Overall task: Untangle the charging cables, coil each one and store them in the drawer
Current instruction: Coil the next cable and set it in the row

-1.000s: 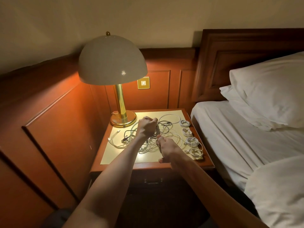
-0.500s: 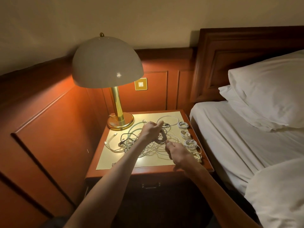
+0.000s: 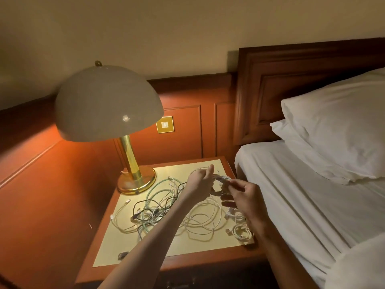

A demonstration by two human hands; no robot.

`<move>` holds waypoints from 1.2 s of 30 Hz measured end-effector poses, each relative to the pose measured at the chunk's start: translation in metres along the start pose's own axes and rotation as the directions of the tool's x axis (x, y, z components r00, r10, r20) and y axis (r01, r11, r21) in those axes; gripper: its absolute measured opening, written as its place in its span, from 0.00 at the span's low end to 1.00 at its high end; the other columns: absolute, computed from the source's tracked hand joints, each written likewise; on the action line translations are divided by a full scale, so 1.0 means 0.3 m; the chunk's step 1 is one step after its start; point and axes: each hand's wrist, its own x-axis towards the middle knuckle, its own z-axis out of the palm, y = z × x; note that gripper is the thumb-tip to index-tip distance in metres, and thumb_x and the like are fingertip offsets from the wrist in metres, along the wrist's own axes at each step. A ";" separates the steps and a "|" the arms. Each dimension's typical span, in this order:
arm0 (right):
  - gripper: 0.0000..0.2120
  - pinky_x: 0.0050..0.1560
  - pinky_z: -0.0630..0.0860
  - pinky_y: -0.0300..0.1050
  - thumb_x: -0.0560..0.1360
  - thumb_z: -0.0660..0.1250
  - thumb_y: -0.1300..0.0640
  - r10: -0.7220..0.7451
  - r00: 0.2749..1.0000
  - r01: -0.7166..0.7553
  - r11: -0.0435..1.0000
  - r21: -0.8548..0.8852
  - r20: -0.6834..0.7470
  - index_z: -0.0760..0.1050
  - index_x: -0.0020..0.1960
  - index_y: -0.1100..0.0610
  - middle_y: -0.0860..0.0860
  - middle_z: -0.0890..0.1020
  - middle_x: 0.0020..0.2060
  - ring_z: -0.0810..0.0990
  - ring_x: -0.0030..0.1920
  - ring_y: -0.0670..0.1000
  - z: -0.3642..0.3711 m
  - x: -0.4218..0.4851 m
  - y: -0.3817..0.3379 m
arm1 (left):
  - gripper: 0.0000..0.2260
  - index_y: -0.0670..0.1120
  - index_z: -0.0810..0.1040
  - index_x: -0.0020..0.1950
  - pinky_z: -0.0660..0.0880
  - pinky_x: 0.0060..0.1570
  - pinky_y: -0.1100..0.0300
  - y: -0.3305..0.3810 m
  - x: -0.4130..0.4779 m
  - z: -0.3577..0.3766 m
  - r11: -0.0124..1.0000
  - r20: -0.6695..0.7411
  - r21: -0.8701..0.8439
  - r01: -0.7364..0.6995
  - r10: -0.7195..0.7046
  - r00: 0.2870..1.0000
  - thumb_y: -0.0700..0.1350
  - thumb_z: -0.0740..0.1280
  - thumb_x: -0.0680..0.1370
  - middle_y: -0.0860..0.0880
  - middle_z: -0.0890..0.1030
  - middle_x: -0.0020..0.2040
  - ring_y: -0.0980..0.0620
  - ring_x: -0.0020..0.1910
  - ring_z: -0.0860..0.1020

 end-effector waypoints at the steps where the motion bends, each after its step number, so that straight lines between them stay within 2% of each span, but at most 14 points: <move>1: 0.10 0.44 0.85 0.54 0.78 0.70 0.56 0.011 1.000 -0.011 1.000 0.029 -0.003 0.83 0.57 0.55 0.50 0.87 0.43 0.87 0.42 0.51 -0.010 0.044 0.007 | 0.25 0.39 0.77 0.41 0.76 0.34 0.53 0.000 0.033 0.009 1.000 0.022 -0.009 0.009 -0.009 1.000 0.56 0.53 0.84 0.47 0.77 0.33 0.49 0.32 0.78; 4: 0.08 0.44 0.85 0.53 0.77 0.72 0.59 0.070 0.998 -0.069 0.996 0.052 -0.006 0.85 0.54 0.58 0.53 0.87 0.41 0.87 0.40 0.53 -0.031 0.181 0.023 | 0.25 0.40 0.79 0.46 0.82 0.41 0.47 -0.021 0.143 0.036 0.998 0.090 -0.024 0.062 -0.060 0.994 0.59 0.54 0.83 0.46 0.82 0.37 0.49 0.35 0.83; 8: 0.07 0.43 0.85 0.53 0.74 0.74 0.59 0.095 0.995 -0.097 0.994 -0.057 -0.032 0.85 0.52 0.58 0.53 0.87 0.42 0.87 0.40 0.52 -0.047 0.380 0.061 | 0.24 0.44 0.80 0.45 0.80 0.36 0.57 -0.079 0.288 0.057 0.983 0.122 -0.067 0.174 -0.165 0.979 0.58 0.52 0.84 0.43 0.84 0.44 0.46 0.41 0.84; 13: 0.10 0.43 0.85 0.55 0.72 0.75 0.64 0.198 0.976 -0.204 0.977 -0.059 -0.090 0.83 0.53 0.66 0.60 0.86 0.44 0.87 0.39 0.56 -0.060 0.598 0.096 | 0.13 0.47 0.84 0.48 0.80 0.48 0.54 -0.249 0.443 0.102 0.928 0.040 0.326 0.181 -0.205 0.978 0.46 0.60 0.81 0.46 0.85 0.51 0.48 0.46 0.83; 14: 0.11 0.43 0.85 0.54 0.72 0.76 0.64 0.216 0.972 -0.223 0.972 -0.071 -0.089 0.83 0.53 0.66 0.60 0.86 0.45 0.87 0.39 0.55 -0.056 0.625 0.105 | 0.12 0.46 0.84 0.50 0.80 0.49 0.56 -0.263 0.458 0.111 0.932 0.036 0.313 0.184 -0.205 0.978 0.45 0.61 0.81 0.47 0.85 0.51 0.49 0.46 0.82; 16: 0.11 0.41 0.85 0.51 0.71 0.77 0.64 0.226 0.971 -0.233 0.969 -0.082 -0.077 0.83 0.52 0.66 0.59 0.86 0.45 0.87 0.38 0.54 -0.043 0.654 0.119 | 0.14 0.47 0.84 0.54 0.80 0.48 0.55 -0.253 0.462 0.118 0.981 0.015 0.086 0.177 -0.178 0.984 0.52 0.62 0.82 0.48 0.85 0.51 0.52 0.43 0.83; 18: 0.10 0.39 0.85 0.48 0.72 0.76 0.63 0.196 0.979 -0.200 0.974 -0.104 -0.056 0.84 0.52 0.63 0.57 0.86 0.44 0.87 0.39 0.52 -0.030 0.659 0.127 | 0.22 0.48 0.82 0.58 0.80 0.45 0.56 -0.218 0.466 0.116 0.980 0.016 -0.088 0.178 -0.177 0.984 0.63 0.60 0.80 0.49 0.85 0.52 0.52 0.45 0.83; 20: 0.09 0.39 0.85 0.46 0.73 0.75 0.62 0.125 0.992 -0.128 0.979 -0.161 -0.030 0.84 0.53 0.61 0.55 0.86 0.45 0.87 0.40 0.51 -0.012 0.642 0.126 | 0.26 0.48 0.81 0.60 0.78 0.42 0.58 -0.180 0.472 0.115 0.988 0.137 -0.026 0.154 -0.150 0.979 0.66 0.57 0.79 0.47 0.84 0.51 0.50 0.47 0.83; 22: 0.08 0.36 0.83 0.40 0.74 0.74 0.62 0.053 0.998 -0.056 0.982 -0.181 -0.017 0.84 0.54 0.60 0.54 0.86 0.44 0.86 0.37 0.48 0.005 0.609 0.119 | 0.25 0.44 0.81 0.56 0.76 0.39 0.60 -0.154 0.468 0.114 0.993 0.222 0.072 0.089 -0.103 0.970 0.62 0.55 0.81 0.45 0.85 0.49 0.49 0.44 0.82; 25: 0.08 0.35 0.82 0.39 0.76 0.73 0.60 -0.041 0.999 0.045 0.979 -0.199 0.025 0.84 0.54 0.61 0.52 0.86 0.41 0.86 0.35 0.48 0.014 0.541 0.093 | 0.17 0.45 0.76 0.47 0.71 0.36 0.58 -0.136 0.443 0.094 0.973 0.174 0.221 -0.059 0.020 0.984 0.53 0.54 0.84 0.44 0.81 0.43 0.48 0.38 0.78; 28: 0.08 0.39 0.85 0.44 0.79 0.69 0.56 -0.198 0.973 0.230 0.880 -0.417 0.118 0.84 0.53 0.59 0.51 0.86 0.40 0.85 0.37 0.47 0.016 0.471 0.058 | 0.16 0.46 0.76 0.49 0.68 0.33 0.62 -0.138 0.401 0.074 0.972 0.125 0.224 -0.077 0.049 0.991 0.51 0.54 0.85 0.47 0.79 0.42 0.54 0.36 0.74; 30: 0.10 0.37 0.84 0.42 0.81 0.66 0.54 -0.263 0.949 0.316 0.778 -0.544 0.175 0.83 0.51 0.59 0.50 0.84 0.37 0.83 0.35 0.46 0.026 0.430 0.037 | 0.18 0.43 0.78 0.52 0.66 0.32 0.63 -0.136 0.376 0.070 0.978 0.077 0.208 -0.029 0.013 0.997 0.52 0.53 0.85 0.49 0.78 0.44 0.56 0.37 0.73; 33: 0.12 0.36 0.79 0.33 0.82 0.62 0.55 -0.292 0.911 0.407 0.519 -0.752 0.291 0.81 0.56 0.59 0.49 0.80 0.39 0.77 0.35 0.45 0.056 0.377 0.006 | 0.20 0.40 0.80 0.55 0.70 0.38 0.59 -0.123 0.348 0.071 0.982 0.055 0.128 0.135 -0.143 0.988 0.51 0.54 0.85 0.42 0.82 0.52 0.51 0.42 0.74; 36: 0.11 0.40 0.78 0.38 0.83 0.61 0.59 -0.259 0.909 0.409 0.402 -0.819 0.326 0.78 0.60 0.60 0.55 0.82 0.47 0.73 0.39 0.47 0.086 0.327 -0.028 | 0.20 0.42 0.81 0.48 0.70 0.38 0.59 -0.103 0.321 0.067 0.960 -0.042 0.081 0.269 -0.266 0.963 0.53 0.54 0.80 0.42 0.82 0.52 0.46 0.44 0.76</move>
